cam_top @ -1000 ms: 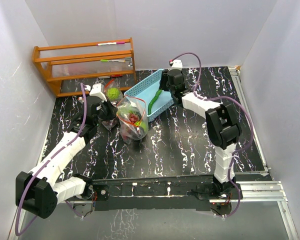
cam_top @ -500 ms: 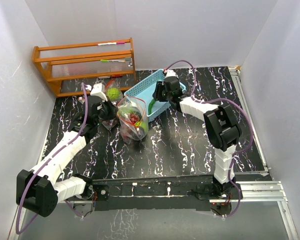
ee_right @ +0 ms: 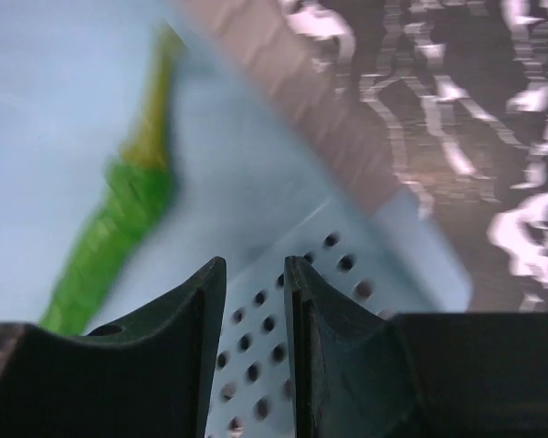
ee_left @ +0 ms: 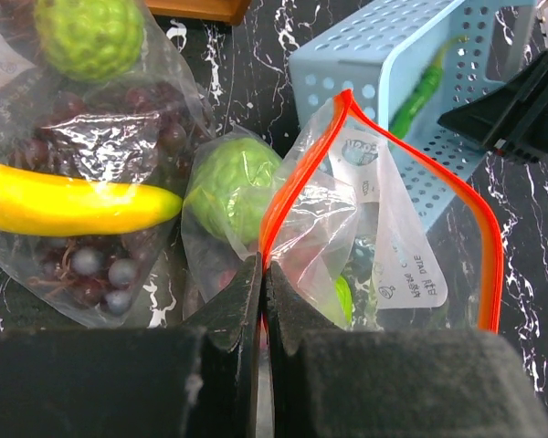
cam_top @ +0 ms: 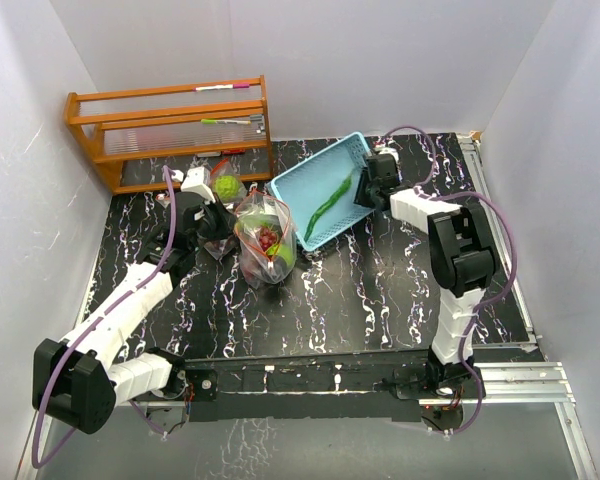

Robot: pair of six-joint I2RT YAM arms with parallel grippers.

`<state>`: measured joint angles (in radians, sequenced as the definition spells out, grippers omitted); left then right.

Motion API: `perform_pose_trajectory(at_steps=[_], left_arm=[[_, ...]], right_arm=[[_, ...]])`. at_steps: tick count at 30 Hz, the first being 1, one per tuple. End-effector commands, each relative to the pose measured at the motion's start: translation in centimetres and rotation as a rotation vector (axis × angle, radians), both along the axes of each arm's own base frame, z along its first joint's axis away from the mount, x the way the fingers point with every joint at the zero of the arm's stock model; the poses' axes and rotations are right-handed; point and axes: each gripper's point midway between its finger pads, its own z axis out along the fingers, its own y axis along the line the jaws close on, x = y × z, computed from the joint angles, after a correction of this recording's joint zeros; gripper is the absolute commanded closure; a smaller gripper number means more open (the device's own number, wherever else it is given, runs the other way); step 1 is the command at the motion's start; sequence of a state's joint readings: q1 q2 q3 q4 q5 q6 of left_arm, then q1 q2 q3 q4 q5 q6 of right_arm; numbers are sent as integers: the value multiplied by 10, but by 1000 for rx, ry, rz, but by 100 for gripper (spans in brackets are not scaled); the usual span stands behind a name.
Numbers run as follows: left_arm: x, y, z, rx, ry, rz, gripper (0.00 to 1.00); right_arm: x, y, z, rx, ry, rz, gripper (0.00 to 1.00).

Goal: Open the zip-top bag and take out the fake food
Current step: Move the bin to the center of the board.

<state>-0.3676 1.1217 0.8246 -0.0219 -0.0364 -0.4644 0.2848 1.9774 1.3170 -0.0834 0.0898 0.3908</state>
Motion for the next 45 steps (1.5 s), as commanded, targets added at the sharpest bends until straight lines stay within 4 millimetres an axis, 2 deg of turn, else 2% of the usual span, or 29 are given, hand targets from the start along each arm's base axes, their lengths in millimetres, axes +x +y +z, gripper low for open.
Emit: perform_pose_trajectory(at_steps=[1,6,9,13,16,18,20,23,28,32,33,35,39,45], left_arm=[[0,-1,5,-20,-22,-9,100],[1,-3,5,-28,-22,-16,100],[1,-4,6,-33,-21,-19,100],[1,-2,7,-28,-23,-14,100],[2,-2,7,-27,-25,-14,100],[4,-3,8,-27,-27,-17,100],[4,-5,7,-31,-25,-23,100],[5,-8,5,-35,-19,-32,100],[5,-7,5,-34,-18,-31,100],[4,-4,5,-21,-19,-23,100],[4,-3,5,-21,-18,-22,100],[5,-4,5,-23,-19,-22,100],[6,-6,5,-26,-19,-29,100],[6,-7,3,-32,-14,-36,100]], right_arm=[[6,-37,36,-57,-61,-82,66],[18,-18,80,11,-171,1,65],[22,-6,94,46,-191,39,65],[15,2,115,75,-227,53,64],[5,-1,135,87,-271,29,54],[1,-15,147,54,-320,-29,47],[1,-34,145,-13,-341,-92,35],[9,-54,124,-101,-283,-118,27],[24,-75,76,-142,-179,-163,26],[31,-93,56,-178,-145,-202,27],[32,-96,53,-185,-143,-208,30],[34,-104,49,-192,-138,-225,47],[31,-119,50,-208,-137,-265,69],[28,-142,57,-231,-145,-315,72]])
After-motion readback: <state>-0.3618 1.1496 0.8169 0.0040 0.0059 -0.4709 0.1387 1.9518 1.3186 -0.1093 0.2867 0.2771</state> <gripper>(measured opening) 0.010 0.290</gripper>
